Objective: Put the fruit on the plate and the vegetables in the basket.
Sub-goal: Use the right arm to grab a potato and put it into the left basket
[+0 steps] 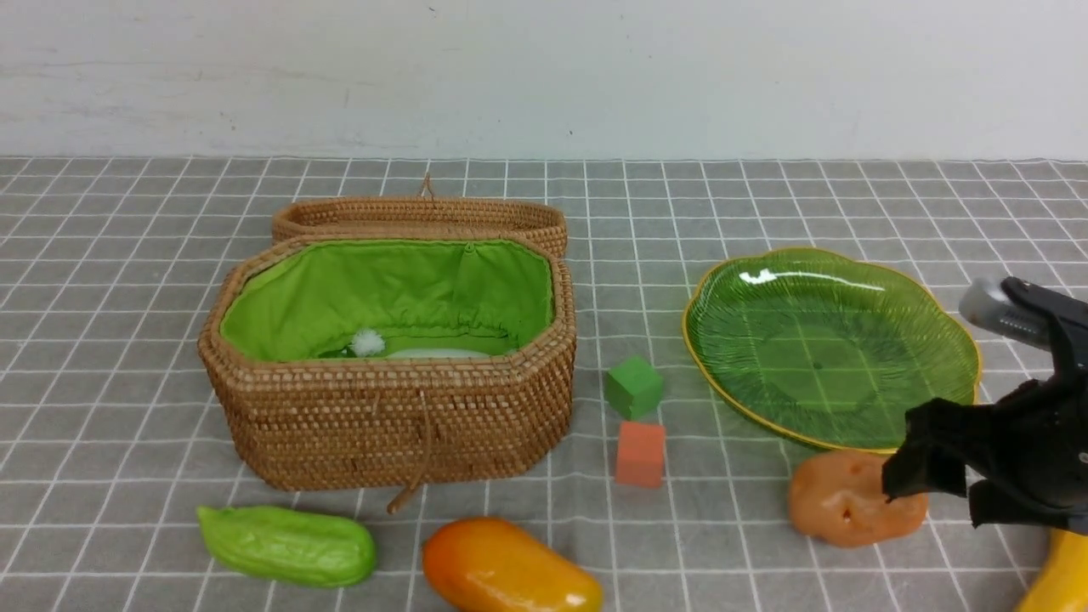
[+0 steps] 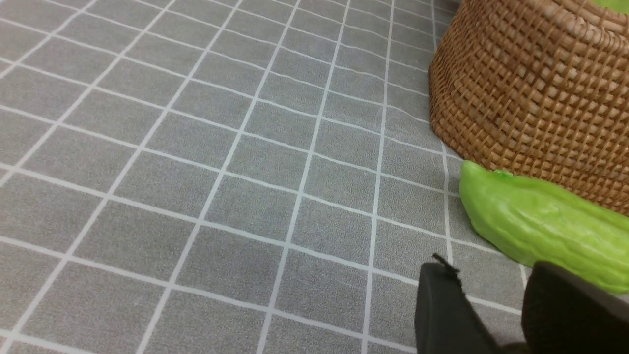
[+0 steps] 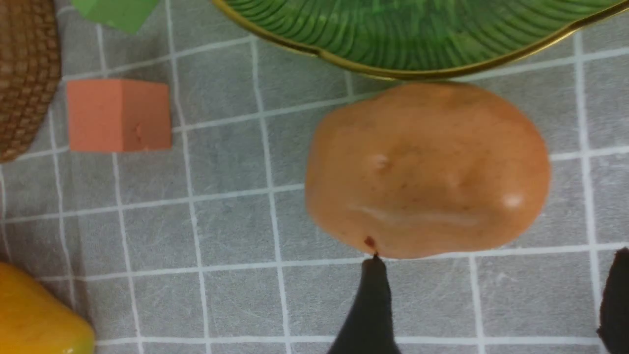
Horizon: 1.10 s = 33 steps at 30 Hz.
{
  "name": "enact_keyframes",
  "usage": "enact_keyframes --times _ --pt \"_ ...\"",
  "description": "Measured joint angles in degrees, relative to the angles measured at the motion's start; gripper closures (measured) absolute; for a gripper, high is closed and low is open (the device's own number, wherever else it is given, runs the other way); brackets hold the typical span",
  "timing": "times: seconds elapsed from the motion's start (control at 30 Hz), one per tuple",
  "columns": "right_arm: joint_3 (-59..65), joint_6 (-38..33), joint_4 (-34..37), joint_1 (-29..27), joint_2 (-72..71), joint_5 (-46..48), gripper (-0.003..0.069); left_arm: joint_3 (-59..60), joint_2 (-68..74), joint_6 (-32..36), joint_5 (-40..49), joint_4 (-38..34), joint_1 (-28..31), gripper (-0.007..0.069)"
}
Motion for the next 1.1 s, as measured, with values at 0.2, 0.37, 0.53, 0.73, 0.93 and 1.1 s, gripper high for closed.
enact_keyframes --times 0.2,0.37,0.53,0.73,0.93,1.1 --pt "0.0 -8.7 10.3 -6.5 1.5 2.2 0.0087 0.0 0.0 0.0 0.0 0.0 0.0 0.0386" --pt "0.0 -14.7 16.4 -6.7 4.0 2.6 0.0087 0.0 0.0 0.0 0.0 0.0 0.0 0.0386" --pt "0.0 -17.9 18.7 -6.8 8.6 -0.5 0.0087 0.0 0.0 0.0 0.0 0.0 0.0 0.0386" --pt "-0.3 -19.6 21.7 -6.8 12.6 -0.8 0.0087 0.0 0.0 0.0 0.0 0.0 0.0 0.0386" --pt "-0.8 -24.1 24.3 -7.0 13.9 0.2 0.0145 0.0 0.0 0.0 0.0 0.0 0.0 0.0386" --pt "-0.8 -25.5 24.5 -7.0 13.9 0.3 0.0189 0.0 0.0 0.0 0.0 0.0 0.0 0.0386"
